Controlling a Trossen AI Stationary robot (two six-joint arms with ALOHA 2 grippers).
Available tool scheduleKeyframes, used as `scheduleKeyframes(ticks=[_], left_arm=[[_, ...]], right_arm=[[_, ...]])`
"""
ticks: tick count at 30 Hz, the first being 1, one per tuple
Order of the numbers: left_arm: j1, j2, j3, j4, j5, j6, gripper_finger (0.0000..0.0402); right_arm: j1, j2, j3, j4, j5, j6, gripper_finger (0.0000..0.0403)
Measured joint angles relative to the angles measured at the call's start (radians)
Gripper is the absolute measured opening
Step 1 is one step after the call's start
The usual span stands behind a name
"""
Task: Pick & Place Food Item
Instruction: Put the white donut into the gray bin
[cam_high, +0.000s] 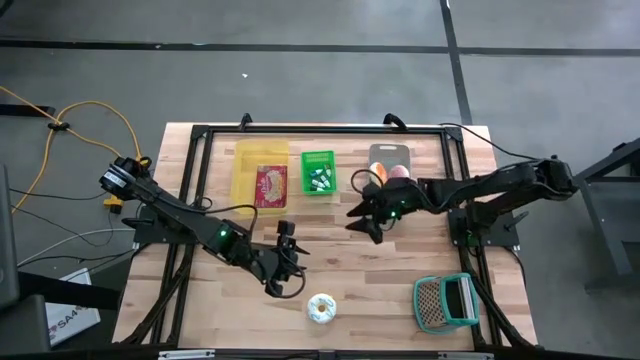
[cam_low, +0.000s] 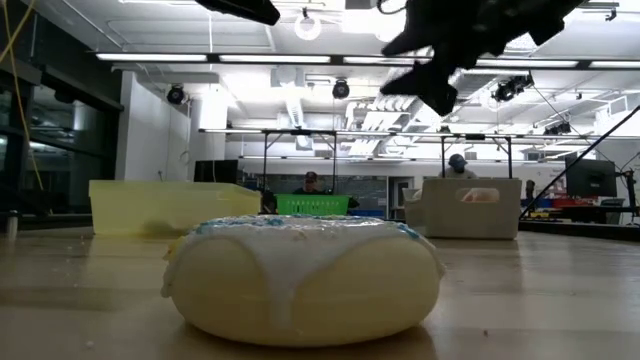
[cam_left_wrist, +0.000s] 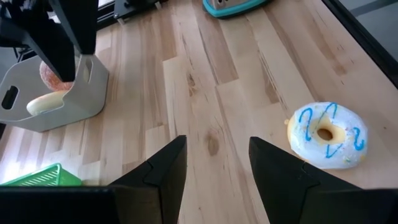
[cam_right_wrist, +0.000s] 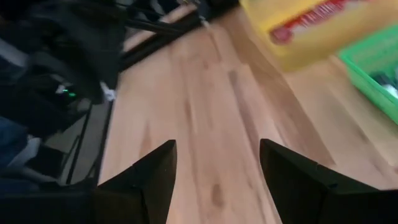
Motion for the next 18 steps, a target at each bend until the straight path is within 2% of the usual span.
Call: scheduleKeyframes(ticks=[9,14,18], left_arm=[[0.0,0.0,0.0,0.0,0.002,-0.007,0.0166],[-0.001,0.008,0.0,0.004,0.118,-0.046,0.0166],[-0.033,0.038,0.0,0.004,0.13,-0.029,0.0166]], right_arm=[[0.038,0.0,0.0,0.086,-0.007,-0.015,0.0216],[0.051,0.0,0.0,0.085,0.0,-0.027,0.0216],[0.05,0.0,0.0,0.085,0.0,-0.027,0.0216]])
